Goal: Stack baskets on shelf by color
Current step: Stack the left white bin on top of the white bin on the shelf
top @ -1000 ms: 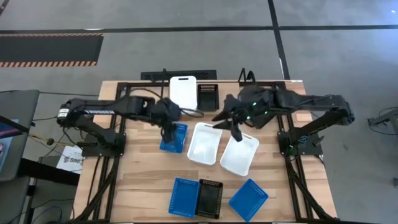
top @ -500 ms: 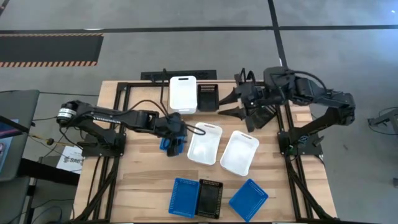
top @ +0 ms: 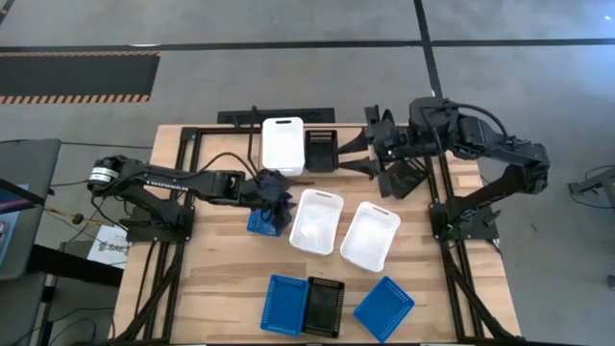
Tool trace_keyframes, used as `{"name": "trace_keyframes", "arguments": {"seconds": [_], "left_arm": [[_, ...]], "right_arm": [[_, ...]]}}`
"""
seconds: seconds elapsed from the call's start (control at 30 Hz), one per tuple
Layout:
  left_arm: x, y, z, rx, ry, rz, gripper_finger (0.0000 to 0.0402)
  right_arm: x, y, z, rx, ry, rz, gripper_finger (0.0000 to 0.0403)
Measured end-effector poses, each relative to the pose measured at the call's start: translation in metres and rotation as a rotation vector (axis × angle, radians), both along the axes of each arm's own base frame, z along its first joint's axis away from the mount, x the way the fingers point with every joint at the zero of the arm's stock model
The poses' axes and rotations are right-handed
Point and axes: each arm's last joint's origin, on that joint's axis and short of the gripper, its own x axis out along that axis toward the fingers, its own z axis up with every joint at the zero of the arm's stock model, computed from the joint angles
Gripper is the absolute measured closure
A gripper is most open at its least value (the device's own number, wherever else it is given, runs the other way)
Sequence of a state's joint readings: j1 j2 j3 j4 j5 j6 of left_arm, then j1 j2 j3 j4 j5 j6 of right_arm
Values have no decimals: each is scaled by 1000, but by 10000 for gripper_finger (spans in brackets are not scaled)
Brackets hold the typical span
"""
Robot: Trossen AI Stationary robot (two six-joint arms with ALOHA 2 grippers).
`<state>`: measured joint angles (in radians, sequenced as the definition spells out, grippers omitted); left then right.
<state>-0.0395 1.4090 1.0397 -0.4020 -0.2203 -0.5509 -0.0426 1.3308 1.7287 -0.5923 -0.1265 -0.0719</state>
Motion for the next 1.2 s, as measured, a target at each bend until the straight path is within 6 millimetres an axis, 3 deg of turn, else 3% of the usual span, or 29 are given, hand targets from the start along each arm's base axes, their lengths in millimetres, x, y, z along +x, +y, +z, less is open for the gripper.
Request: {"name": "trace_keyframes", "arguments": {"seconds": [0.2,0.33,0.43,0.8,1.1,1.2], "left_arm": [[11,-10,-19,-170,24,109,276],[24,-21,-50,-228,146,79,296],[34,-25,-57,-260,191,44,318],[50,-22,-21,-105,224,52,381],[57,-10,-14,-45,213,-32,361],[56,-1,-15,-108,229,-21,345]], "right_arm": [[0,0,0,0,-3,0,253],[0,0,0,0,-2,0,250],[0,0,0,0,-2,0,249],[-1,0,-4,-11,39,6,253],[-4,1,-2,-79,28,22,252],[-8,1,0,-82,21,22,254]]}}
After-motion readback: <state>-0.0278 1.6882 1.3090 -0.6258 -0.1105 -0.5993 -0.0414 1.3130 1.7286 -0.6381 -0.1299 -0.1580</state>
